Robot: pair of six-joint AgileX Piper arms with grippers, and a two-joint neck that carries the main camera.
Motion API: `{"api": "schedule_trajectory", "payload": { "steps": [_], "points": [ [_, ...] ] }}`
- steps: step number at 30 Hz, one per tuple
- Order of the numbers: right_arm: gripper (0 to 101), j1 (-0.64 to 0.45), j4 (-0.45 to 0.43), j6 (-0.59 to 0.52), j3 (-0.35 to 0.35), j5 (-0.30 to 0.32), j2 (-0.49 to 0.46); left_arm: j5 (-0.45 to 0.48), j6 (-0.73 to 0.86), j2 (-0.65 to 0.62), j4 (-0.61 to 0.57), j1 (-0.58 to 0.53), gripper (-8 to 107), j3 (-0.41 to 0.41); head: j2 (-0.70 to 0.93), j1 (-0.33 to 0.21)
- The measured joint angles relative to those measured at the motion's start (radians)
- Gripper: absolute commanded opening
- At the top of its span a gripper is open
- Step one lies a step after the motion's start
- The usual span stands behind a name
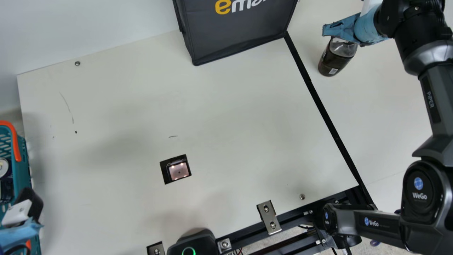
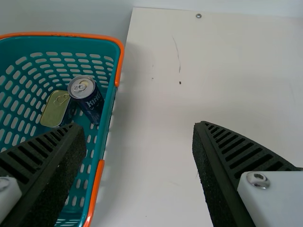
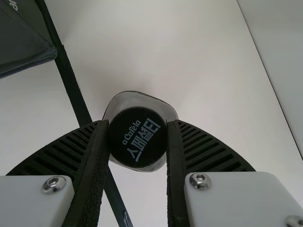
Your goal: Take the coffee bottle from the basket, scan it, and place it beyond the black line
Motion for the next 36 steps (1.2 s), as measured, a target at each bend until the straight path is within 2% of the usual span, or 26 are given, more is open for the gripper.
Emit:
{"api": "schedule_trajectory", "payload": {
  "steps": [17,36],
  "points": [
    [90,-0.001,0.001,0.010,0.011,-0.006,-0.010,0.000,0.000,0.000,0.000,0.000,90,0.000,0.000,0.000],
    [91,0.011,0.030,-0.021,-0.041,0.016,-0.051,0.000,0.000,0.000,0.000,0.000,90,0.000,0.000,-0.002]
  ]
}}
